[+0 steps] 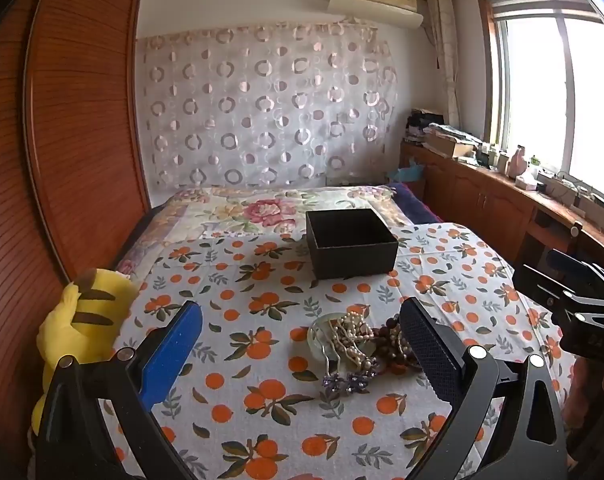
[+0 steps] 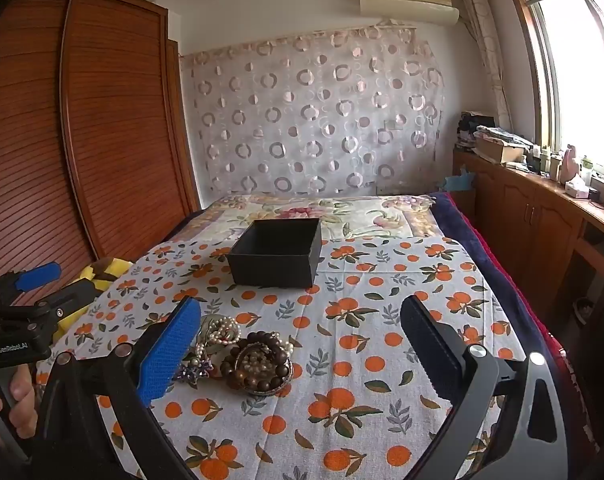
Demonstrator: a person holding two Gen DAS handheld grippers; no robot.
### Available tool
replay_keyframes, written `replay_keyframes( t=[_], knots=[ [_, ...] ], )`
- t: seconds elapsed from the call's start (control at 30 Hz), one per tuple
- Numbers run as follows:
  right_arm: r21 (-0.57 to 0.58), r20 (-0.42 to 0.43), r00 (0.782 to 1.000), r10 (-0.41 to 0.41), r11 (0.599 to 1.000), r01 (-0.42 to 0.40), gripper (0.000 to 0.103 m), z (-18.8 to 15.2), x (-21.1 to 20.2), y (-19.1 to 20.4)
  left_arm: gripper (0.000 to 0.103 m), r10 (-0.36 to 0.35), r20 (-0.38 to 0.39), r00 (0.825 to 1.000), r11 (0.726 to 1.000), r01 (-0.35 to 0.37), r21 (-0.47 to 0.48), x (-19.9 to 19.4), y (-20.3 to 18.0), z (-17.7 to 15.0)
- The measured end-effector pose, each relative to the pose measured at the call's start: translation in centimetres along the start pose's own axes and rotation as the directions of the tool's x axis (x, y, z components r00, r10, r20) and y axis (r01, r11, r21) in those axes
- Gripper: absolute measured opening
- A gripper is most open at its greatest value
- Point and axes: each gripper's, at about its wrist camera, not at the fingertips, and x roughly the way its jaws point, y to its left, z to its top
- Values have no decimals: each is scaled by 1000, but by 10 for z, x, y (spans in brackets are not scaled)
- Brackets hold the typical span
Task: Organize jewelry
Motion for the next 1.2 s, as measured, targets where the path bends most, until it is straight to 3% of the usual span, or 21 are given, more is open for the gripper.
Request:
replay_keyframes(
  t=[1.2],
  knots=[
    [6,1,1000,0,1000,0,101,5,-7,4,96,-6,10,1000,1000,6,-4,-7,-3,10]
  ],
)
